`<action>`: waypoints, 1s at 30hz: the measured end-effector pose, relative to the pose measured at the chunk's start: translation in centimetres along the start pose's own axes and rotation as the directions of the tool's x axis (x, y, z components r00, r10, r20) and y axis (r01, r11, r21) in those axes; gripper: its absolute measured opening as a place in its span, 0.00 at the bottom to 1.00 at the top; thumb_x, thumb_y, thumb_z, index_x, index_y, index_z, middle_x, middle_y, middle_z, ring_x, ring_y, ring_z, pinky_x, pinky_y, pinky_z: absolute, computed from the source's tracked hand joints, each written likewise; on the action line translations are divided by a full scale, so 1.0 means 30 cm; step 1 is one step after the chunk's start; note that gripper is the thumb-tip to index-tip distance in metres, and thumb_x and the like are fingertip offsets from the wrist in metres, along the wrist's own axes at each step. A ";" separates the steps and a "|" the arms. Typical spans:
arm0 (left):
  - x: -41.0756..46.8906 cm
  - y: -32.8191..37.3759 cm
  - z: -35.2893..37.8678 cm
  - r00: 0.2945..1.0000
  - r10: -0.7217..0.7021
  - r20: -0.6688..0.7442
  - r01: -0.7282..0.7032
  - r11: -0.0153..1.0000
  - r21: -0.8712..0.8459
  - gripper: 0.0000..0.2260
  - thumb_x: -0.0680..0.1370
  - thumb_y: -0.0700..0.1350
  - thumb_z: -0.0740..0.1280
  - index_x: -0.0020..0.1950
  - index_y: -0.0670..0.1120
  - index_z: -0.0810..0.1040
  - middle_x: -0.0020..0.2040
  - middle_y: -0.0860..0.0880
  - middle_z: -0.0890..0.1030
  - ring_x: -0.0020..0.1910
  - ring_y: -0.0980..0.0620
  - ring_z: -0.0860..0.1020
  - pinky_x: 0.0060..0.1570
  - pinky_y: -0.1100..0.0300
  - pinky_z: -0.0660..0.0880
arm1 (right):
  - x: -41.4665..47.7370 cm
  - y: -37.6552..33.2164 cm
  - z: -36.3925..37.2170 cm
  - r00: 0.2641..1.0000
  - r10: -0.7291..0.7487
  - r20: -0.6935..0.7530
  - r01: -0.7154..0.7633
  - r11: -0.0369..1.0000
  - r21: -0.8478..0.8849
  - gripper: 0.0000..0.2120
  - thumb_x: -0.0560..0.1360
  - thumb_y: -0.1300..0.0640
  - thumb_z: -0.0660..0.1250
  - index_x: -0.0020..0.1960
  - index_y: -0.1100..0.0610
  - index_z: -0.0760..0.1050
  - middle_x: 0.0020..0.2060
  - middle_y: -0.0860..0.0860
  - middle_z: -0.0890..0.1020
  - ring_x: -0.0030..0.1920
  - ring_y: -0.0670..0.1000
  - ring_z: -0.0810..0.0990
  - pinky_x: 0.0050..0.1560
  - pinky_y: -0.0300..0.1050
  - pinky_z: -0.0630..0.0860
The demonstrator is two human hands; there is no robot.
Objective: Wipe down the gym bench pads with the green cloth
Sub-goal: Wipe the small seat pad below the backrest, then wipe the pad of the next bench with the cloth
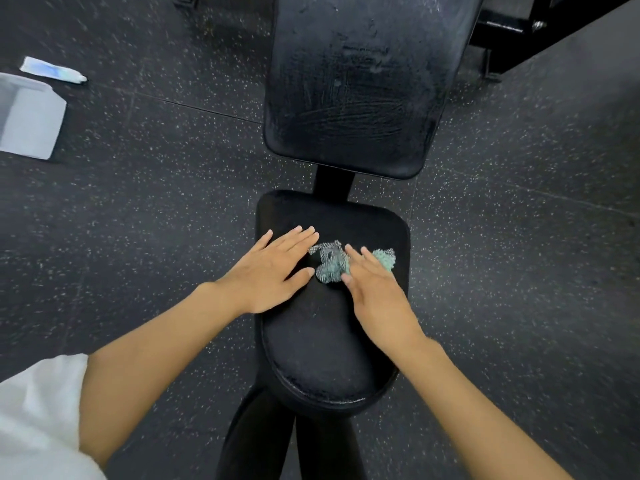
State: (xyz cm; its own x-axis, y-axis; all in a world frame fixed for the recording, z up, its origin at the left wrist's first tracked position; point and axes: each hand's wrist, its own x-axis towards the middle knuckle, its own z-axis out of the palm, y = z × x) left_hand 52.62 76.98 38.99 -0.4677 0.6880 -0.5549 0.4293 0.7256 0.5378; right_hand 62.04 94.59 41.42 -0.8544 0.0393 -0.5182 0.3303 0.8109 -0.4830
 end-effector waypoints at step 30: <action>-0.369 0.674 -0.674 0.772 0.153 -0.617 -0.502 0.742 -0.444 0.05 0.83 0.41 0.59 0.48 0.43 0.70 0.31 0.58 0.69 0.31 0.59 0.65 0.35 0.66 0.64 | -0.271 -0.292 -0.742 0.900 -0.053 -0.433 0.232 0.900 0.370 0.11 0.70 0.67 0.65 0.39 0.51 0.75 0.35 0.45 0.80 0.38 0.45 0.76 0.42 0.41 0.72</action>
State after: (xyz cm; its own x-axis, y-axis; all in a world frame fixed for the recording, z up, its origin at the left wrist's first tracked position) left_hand 50.85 83.76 68.83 -0.7721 0.6339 0.0460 0.2108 0.1871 0.9595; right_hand 57.18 100.16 65.58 -0.9601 0.2449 -0.1350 0.2479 0.5224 -0.8159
